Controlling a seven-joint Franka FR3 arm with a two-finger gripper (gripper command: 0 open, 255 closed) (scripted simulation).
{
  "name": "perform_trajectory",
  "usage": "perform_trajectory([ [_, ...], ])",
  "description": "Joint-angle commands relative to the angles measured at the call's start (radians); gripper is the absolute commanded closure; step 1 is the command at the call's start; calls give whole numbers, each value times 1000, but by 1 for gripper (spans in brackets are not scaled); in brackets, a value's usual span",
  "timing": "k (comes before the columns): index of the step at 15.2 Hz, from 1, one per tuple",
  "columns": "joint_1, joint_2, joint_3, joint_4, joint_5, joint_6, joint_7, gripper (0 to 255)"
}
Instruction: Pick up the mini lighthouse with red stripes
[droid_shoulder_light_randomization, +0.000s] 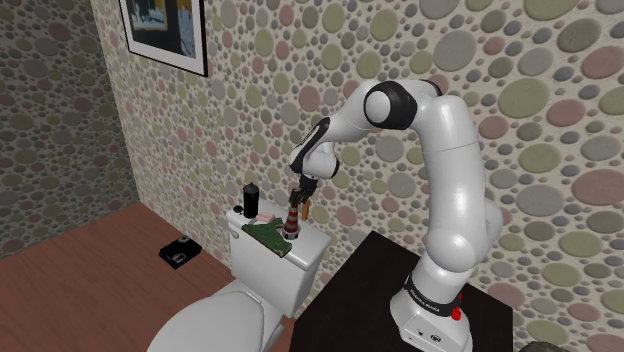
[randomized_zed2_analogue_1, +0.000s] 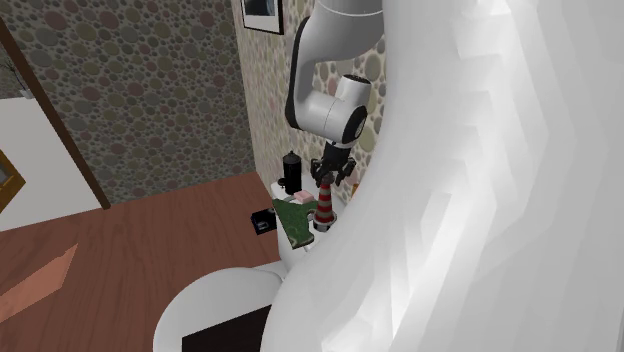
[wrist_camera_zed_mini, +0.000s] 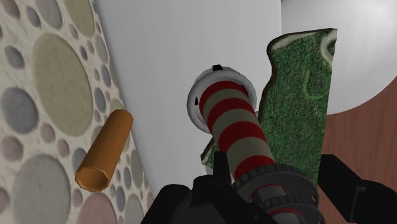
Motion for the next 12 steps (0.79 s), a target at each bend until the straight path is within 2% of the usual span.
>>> perform_trajectory([
  [1, -2, 3, 1, 1, 2, 2, -2, 255],
  [9, -1, 2, 1, 1, 1, 1, -1, 255],
  [12, 12, -35, -17, -11, -17, -24, 17, 255],
])
